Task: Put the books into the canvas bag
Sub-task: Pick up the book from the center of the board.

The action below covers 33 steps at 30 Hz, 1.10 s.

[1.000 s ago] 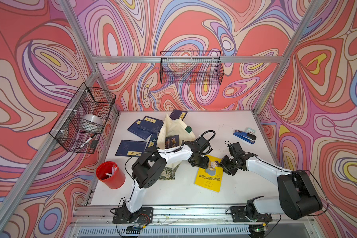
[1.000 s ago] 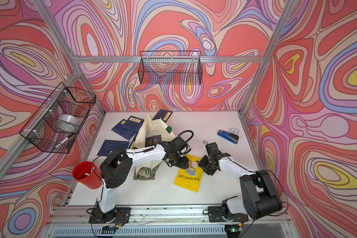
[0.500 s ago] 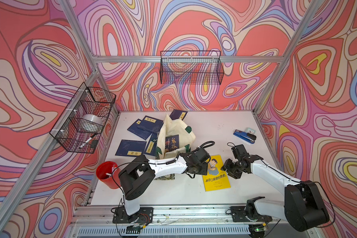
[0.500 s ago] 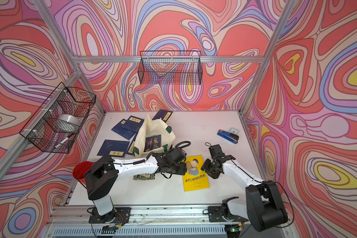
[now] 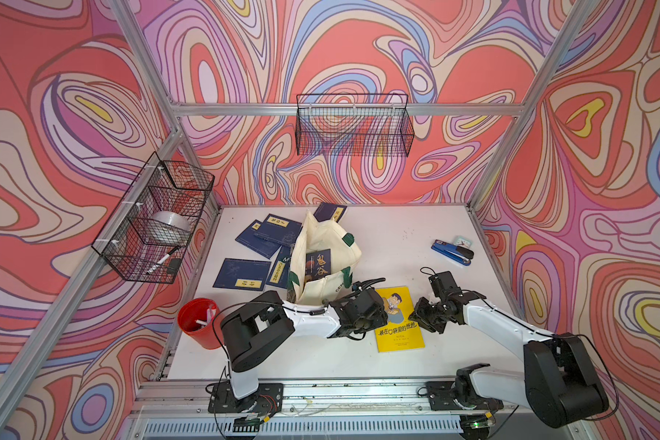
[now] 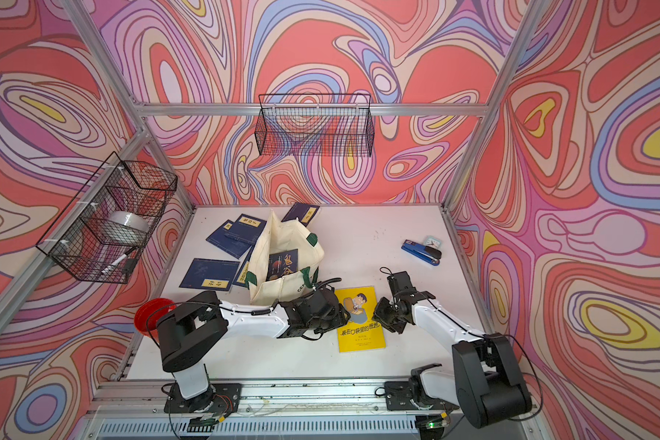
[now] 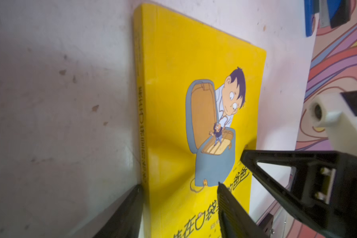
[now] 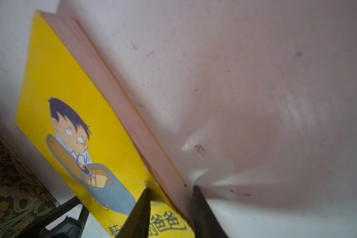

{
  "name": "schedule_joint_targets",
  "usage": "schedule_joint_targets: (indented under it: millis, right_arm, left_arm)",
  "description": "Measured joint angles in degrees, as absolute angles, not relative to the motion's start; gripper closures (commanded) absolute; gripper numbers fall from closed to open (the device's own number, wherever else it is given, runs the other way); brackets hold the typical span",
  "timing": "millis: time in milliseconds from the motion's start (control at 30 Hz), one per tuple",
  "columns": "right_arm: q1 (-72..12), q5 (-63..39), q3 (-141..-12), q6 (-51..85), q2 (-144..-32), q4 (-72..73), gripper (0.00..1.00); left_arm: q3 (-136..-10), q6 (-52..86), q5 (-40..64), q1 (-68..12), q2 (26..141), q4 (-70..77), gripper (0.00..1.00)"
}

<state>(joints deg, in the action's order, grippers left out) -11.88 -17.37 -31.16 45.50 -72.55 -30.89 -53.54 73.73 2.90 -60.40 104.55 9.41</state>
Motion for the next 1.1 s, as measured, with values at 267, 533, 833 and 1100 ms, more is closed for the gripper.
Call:
schedule_joint_targets:
  millis: [267, 533, 833, 1100]
  right_arm:
    - [-11.3, -18.4, -30.4, 46.9, -72.4, -28.6, 0.65]
    - [-10.9, -18.8, -31.1, 47.4, -74.0, -27.1, 0.59]
    - [-11.6, -22.9, -31.1, 47.8, -75.6, -22.5, 0.54]
    - [-11.6, -22.9, -31.1, 47.6, -74.3, -23.8, 0.53]
  left_arm:
    - [-51.0, 74.8, 2.5, -59.2, 104.7, 14.8, 0.54]
    - [-46.9, 74.7, 3.3, -57.6, 105.8, 26.3, 0.54]
    - [-46.7, 73.8, 10.9, -59.4, 105.9, 33.8, 0.57]
    - [-46.2, 71.5, 12.3, -59.5, 105.1, 32.2, 0.98]
